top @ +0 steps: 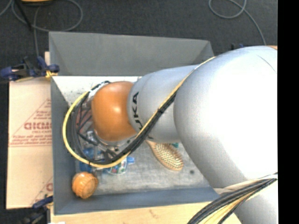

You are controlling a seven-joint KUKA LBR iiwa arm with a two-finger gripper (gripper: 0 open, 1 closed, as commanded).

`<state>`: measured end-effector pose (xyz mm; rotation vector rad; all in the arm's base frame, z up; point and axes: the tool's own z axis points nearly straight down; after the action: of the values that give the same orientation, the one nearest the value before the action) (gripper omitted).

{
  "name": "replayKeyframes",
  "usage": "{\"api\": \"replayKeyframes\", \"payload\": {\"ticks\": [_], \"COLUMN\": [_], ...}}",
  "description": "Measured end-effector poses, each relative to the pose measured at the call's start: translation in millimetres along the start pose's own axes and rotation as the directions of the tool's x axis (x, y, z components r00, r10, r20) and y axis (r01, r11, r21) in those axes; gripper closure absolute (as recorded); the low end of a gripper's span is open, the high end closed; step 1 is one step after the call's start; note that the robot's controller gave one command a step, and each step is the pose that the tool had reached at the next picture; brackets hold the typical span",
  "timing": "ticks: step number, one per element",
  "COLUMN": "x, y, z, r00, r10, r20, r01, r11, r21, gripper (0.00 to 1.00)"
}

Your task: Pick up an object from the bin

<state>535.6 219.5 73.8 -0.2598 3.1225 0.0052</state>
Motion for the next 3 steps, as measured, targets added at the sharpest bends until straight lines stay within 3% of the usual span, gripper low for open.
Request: {"api": "replayKeyframes", "payload": {"ticks": [1, 2, 3], "x": [1.5, -2.5, 11.2], "y": [-0.7, 0.4, -5.3], "z": [-53.8, -60.3, -87.7], "r00": [1.000, 1.000, 0.997], "r10": [0.005, 0.007, 0.079], "r20": [-0.012, 0.004, -0.008], "r01": [-0.005, -0.007, -0.079], "r11": [1.000, 1.000, 0.997], "r21": [0.004, -0.001, 0.005], "gripper": [1.00, 1.00, 1.00]}}
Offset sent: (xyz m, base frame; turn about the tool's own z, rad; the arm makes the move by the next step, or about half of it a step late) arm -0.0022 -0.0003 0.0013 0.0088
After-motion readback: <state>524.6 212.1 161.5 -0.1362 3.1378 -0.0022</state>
